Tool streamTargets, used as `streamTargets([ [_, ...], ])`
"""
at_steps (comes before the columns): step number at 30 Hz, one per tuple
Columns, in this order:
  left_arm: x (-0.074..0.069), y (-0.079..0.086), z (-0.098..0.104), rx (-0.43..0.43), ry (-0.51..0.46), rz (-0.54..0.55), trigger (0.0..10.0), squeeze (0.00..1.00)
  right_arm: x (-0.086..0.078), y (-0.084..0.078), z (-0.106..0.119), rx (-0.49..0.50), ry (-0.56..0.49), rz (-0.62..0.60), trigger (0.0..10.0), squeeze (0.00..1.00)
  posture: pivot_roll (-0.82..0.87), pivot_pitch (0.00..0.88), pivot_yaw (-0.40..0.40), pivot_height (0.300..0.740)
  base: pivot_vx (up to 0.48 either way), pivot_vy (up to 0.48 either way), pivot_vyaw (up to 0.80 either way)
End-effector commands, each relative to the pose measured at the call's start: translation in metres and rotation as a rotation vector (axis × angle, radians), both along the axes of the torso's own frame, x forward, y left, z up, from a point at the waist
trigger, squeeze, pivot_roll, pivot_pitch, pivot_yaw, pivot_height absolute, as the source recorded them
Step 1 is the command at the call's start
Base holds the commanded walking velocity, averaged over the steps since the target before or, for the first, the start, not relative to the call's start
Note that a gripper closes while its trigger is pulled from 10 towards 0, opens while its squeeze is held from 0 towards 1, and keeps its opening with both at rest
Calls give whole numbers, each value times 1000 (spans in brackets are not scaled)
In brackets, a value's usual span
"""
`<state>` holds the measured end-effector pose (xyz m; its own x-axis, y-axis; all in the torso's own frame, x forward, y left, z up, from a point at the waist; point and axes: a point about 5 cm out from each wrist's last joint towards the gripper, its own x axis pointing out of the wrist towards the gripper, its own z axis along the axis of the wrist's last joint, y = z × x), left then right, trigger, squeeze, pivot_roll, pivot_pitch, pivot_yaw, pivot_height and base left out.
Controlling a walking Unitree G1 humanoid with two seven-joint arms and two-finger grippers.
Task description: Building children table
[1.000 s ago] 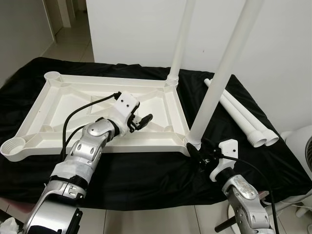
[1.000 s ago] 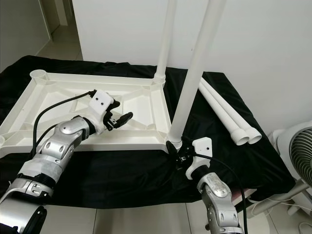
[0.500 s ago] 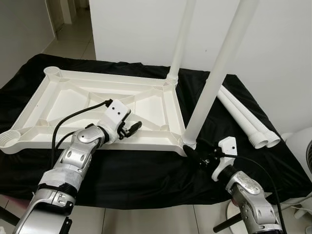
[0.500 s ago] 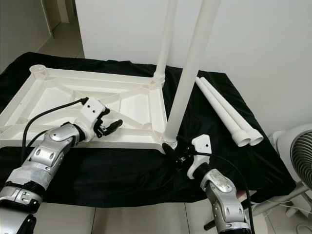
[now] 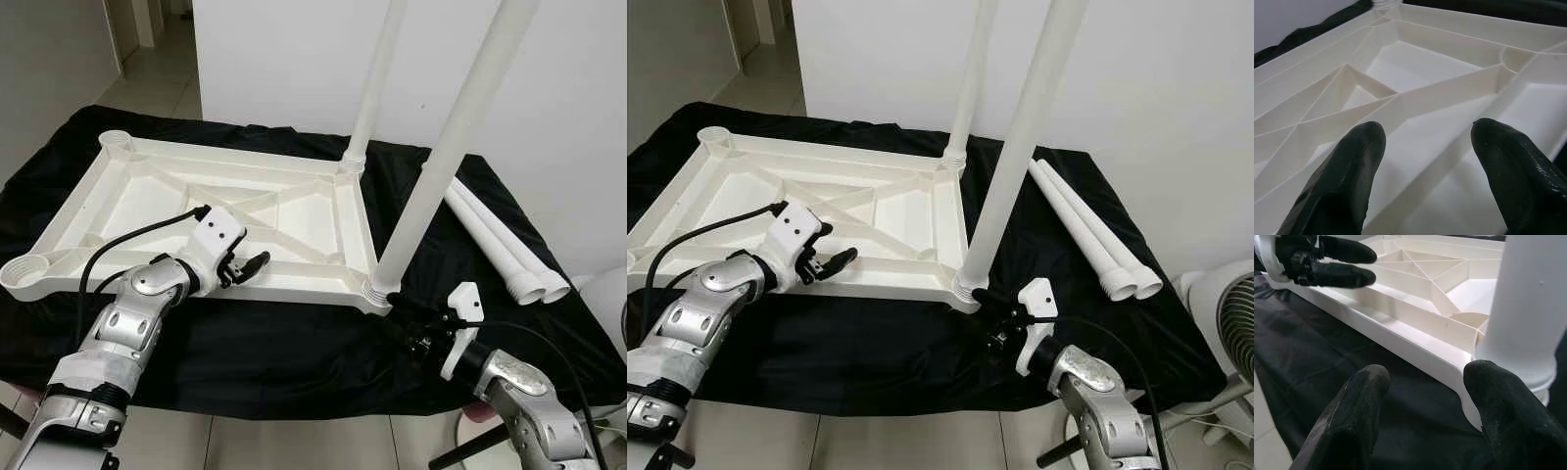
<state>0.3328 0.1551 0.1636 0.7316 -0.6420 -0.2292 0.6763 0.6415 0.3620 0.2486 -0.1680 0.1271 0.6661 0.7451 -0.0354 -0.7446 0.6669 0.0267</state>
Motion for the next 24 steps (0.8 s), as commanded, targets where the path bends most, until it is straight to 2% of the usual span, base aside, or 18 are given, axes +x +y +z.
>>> streamTargets([
  [1, -7, -7, -5, 20, 49, -96, 10000, 0, 3, 6, 3, 21, -4, 20, 10000, 0, 52, 9, -102, 740, 0, 0, 0],
  [6, -8, -6, -9, 36, 85, -110, 10000, 0, 11, 10, 7, 44, -16, 13, 10000, 0, 58, 8, -101, 740, 0, 0, 0],
  [7, -13, -6, -13, 85, 93, -150, 10000, 0, 22, 11, 10, 65, -38, -41, 10000, 0, 62, 10, -104, 740, 0, 0, 0],
  [9, -14, -6, -14, 97, 94, -160, 10000, 0, 24, 11, 11, 70, -42, -55, 10000, 0, 62, 10, -104, 740, 0, 0, 0],
  [13, -9, -1, -18, 126, 100, -93, 10000, 0, 37, -1, 14, 99, -65, -169, 10000, 0, 69, 10, -108, 740, 0, 0, 0],
  [18, -9, 1, -22, 149, 113, -70, 10000, 0, 39, -9, 14, 97, -69, -213, 10000, 0, 64, 9, -108, 740, 0, 0, 0],
  [24, -3, 6, -30, 166, 163, 18, 10000, 0, 35, -4, 16, 118, -69, -179, 10000, 0, 59, 9, -108, 740, 0, 0, 0],
])
